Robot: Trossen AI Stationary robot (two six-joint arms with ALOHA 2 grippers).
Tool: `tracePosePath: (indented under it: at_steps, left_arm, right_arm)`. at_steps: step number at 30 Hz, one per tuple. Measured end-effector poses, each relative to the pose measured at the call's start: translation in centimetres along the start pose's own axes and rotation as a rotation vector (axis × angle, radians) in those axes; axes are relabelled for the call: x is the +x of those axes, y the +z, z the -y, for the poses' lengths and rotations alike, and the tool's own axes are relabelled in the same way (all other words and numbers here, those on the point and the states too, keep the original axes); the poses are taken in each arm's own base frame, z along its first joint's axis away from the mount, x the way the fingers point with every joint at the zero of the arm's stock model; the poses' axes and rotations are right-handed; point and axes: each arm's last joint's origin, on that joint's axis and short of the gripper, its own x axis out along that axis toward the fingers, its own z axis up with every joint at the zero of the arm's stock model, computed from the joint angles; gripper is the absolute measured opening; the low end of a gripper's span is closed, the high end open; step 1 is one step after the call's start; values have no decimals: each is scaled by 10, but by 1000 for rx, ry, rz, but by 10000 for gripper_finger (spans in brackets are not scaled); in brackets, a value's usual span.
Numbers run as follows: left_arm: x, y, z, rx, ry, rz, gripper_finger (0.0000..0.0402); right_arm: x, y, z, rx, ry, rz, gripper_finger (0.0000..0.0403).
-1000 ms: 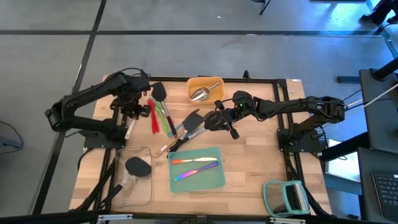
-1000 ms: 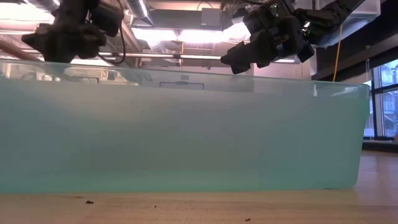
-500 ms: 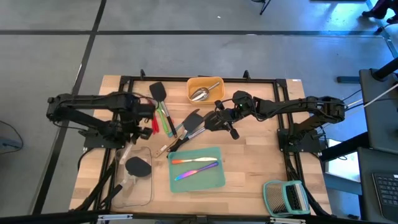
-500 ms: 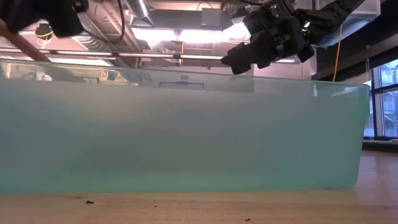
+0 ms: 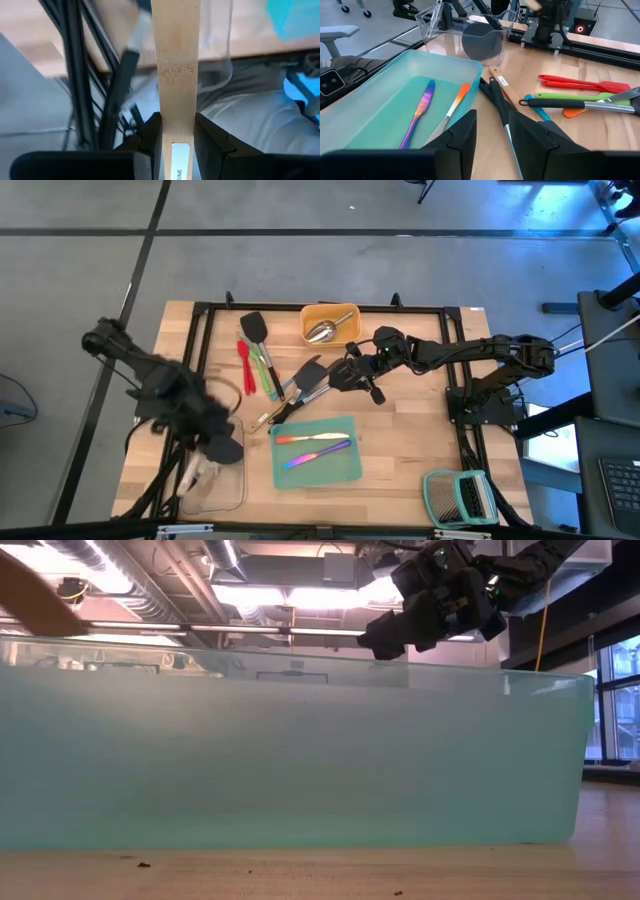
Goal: Pick & Place Kitchen Items
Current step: Put the left wooden spatula into the transparent bin
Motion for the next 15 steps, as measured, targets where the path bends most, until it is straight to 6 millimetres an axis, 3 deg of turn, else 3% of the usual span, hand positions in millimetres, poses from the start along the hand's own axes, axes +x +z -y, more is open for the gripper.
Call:
tracePosePath:
  at_steps: [7, 15]
  left_arm:
    - [45, -43, 8, 26, 40, -51, 78]
    - [79, -51, 26, 40, 61, -29, 78]
  right_arm:
    - [0, 0, 0, 6, 1, -4, 119]
    - [0, 0, 0, 4, 0, -1, 119]
